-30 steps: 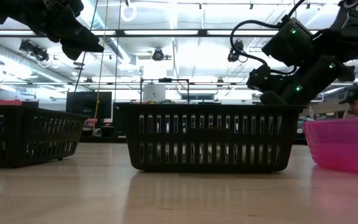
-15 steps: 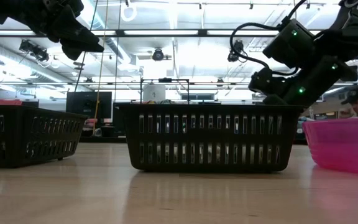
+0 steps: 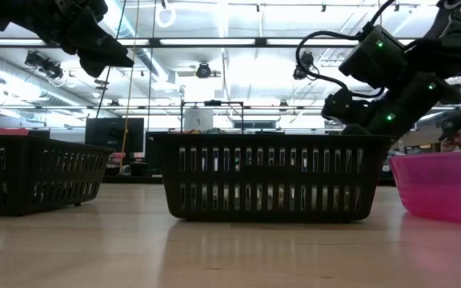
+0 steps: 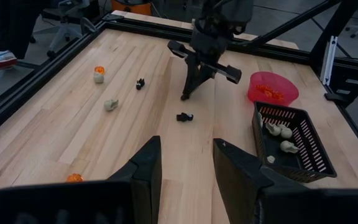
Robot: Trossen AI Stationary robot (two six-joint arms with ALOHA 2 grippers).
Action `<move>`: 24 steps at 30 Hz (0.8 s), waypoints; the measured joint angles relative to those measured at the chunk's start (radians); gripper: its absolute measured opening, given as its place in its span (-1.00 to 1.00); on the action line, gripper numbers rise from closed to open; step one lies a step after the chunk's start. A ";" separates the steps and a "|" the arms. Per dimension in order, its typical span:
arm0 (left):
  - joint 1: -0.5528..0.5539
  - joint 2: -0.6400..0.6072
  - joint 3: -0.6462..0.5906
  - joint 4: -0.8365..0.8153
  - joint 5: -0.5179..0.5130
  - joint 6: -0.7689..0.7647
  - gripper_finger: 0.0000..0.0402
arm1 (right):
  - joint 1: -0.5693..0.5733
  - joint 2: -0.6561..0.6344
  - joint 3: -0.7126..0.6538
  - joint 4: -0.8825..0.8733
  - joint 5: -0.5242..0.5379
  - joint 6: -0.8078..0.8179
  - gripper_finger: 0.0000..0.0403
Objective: Sort Halloween decoration
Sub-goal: Put the black skeleton toy into the left black bin
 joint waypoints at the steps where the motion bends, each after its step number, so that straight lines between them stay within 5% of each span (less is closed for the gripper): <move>1: 0.000 0.000 0.000 0.000 0.000 0.000 -0.42 | 0.000 -0.001 0.000 0.005 -0.003 -0.001 -0.96; 24: 0.000 0.000 0.000 -0.007 0.000 0.004 -0.42 | 0.036 0.001 0.211 0.040 -0.169 -0.152 -1.00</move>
